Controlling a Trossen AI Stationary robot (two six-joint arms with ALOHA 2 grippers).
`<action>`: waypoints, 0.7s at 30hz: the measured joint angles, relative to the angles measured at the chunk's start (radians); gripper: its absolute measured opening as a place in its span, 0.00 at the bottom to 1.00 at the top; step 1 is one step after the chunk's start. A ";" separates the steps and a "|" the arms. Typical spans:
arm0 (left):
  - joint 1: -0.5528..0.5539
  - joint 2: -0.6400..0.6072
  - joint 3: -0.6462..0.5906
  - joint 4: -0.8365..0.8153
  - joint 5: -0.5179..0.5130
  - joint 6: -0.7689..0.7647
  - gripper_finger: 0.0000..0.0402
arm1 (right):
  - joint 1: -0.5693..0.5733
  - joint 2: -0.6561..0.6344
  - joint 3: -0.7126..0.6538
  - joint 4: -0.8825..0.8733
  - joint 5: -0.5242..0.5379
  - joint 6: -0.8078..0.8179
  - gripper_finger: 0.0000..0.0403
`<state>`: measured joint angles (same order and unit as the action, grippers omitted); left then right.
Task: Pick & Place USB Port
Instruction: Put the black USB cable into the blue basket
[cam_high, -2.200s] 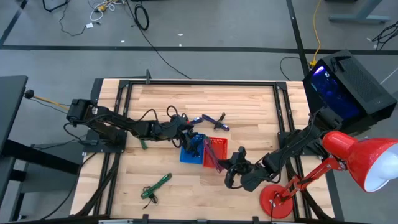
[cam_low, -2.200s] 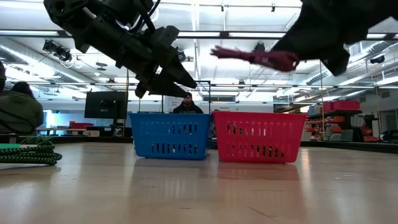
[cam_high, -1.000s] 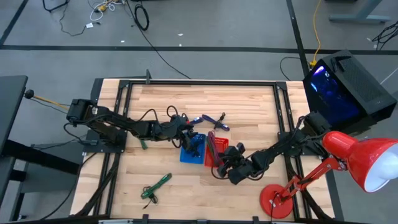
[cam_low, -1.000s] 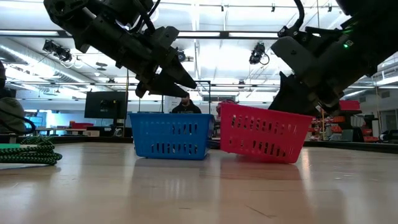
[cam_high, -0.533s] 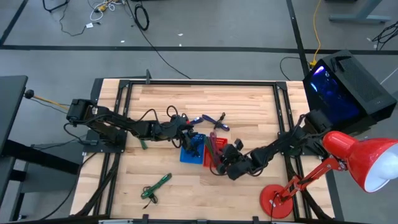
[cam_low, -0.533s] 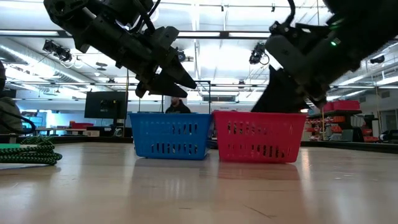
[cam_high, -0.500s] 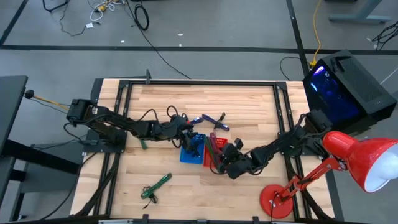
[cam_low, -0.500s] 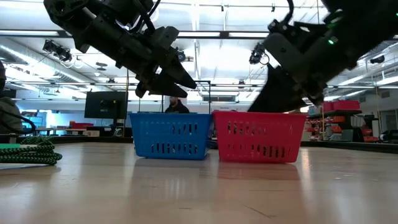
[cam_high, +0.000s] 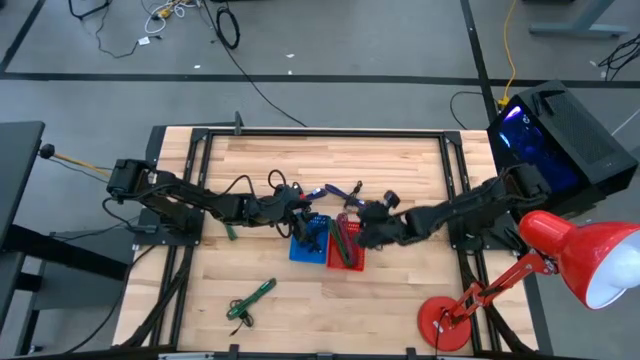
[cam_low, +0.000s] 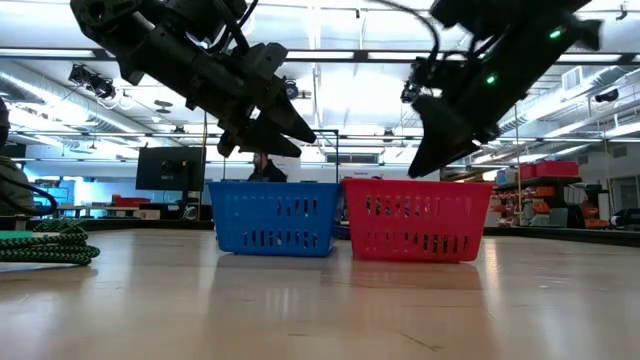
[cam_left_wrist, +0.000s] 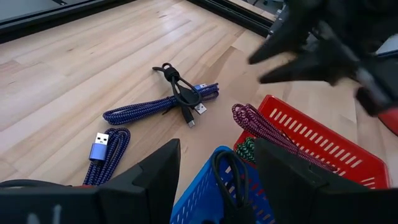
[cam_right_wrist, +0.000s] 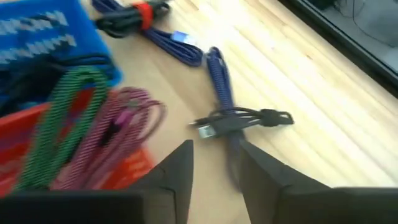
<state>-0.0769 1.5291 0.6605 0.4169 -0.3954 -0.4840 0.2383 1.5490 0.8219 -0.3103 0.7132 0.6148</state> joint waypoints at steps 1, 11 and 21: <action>0.000 0.000 0.000 0.000 0.000 0.000 0.52 | -0.021 0.000 0.000 0.000 -0.013 -0.021 0.30; 0.001 0.000 0.000 -0.004 0.000 0.001 0.52 | -0.259 0.005 -0.002 0.079 -0.188 -0.102 0.30; 0.001 0.000 0.000 -0.004 0.000 0.009 0.52 | -0.384 0.005 -0.189 0.563 -0.481 -0.174 0.38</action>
<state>-0.0757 1.5291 0.6605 0.4129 -0.3953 -0.4747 -0.1456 1.5543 0.6328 0.2524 0.2324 0.4412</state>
